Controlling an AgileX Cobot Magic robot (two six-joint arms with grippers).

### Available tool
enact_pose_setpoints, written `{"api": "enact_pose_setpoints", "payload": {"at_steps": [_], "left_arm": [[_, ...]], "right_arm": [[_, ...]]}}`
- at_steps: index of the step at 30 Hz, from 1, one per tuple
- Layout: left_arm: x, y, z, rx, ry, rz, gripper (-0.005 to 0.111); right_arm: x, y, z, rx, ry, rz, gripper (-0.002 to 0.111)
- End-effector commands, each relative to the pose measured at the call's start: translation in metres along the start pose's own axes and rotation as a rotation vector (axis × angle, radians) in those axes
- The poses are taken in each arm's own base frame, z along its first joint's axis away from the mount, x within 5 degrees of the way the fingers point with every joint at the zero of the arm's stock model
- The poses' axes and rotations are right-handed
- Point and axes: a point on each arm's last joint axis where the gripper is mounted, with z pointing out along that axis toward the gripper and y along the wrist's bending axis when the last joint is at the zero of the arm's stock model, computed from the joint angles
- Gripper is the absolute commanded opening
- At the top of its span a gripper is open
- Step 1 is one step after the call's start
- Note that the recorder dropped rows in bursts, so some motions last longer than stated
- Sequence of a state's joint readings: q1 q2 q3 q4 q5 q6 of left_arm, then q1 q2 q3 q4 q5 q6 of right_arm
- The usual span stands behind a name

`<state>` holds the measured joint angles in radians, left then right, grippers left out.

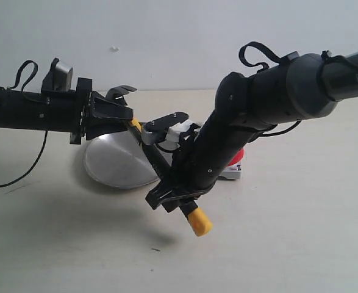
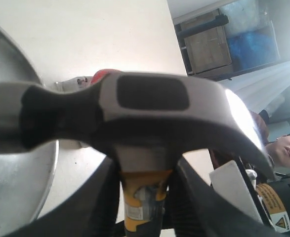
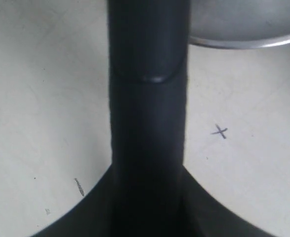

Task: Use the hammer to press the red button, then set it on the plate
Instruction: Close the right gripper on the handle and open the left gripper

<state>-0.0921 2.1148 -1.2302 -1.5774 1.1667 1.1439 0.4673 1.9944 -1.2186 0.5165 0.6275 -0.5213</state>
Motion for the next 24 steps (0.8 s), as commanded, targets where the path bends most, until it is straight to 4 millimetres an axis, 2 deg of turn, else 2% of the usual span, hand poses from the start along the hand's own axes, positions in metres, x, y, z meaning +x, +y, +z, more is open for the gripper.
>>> {"api": "enact_pose_setpoints", "payload": {"at_steps": [1, 2, 4, 11, 16, 19, 21, 24], "left_arm": [[-0.002, -0.009, -0.002, 0.062, -0.010, 0.001, 0.053], [-0.002, -0.009, -0.002, 0.062, -0.010, 0.001, 0.062], [-0.002, -0.009, -0.002, 0.061, -0.006, 0.001, 0.067], [0.003, -0.006, -0.002, 0.037, 0.045, -0.002, 0.066], [0.001, -0.021, -0.007, 0.030, 0.057, 0.047, 0.066], [0.000, -0.033, -0.021, -0.014, 0.098, 0.103, 0.066], [0.001, -0.037, -0.030, -0.047, 0.123, 0.127, 0.061], [0.000, -0.041, -0.041, -0.073, 0.120, 0.131, 0.036]], "right_arm": [[-0.004, 0.004, -0.015, 0.005, -0.049, -0.012, 0.000], [-0.006, 0.004, -0.018, 0.011, -0.065, -0.014, 0.000], [-0.010, 0.006, -0.028, 0.024, -0.109, -0.014, 0.000], [-0.024, 0.011, -0.062, 0.068, -0.280, 0.030, 0.000], [-0.025, 0.009, -0.067, 0.092, -0.339, 0.078, 0.000], [-0.018, 0.004, -0.068, 0.137, -0.403, 0.105, 0.000], [-0.011, -0.002, -0.080, 0.158, -0.437, 0.133, 0.000], [0.002, -0.011, -0.098, 0.186, -0.472, 0.165, 0.000]]}}
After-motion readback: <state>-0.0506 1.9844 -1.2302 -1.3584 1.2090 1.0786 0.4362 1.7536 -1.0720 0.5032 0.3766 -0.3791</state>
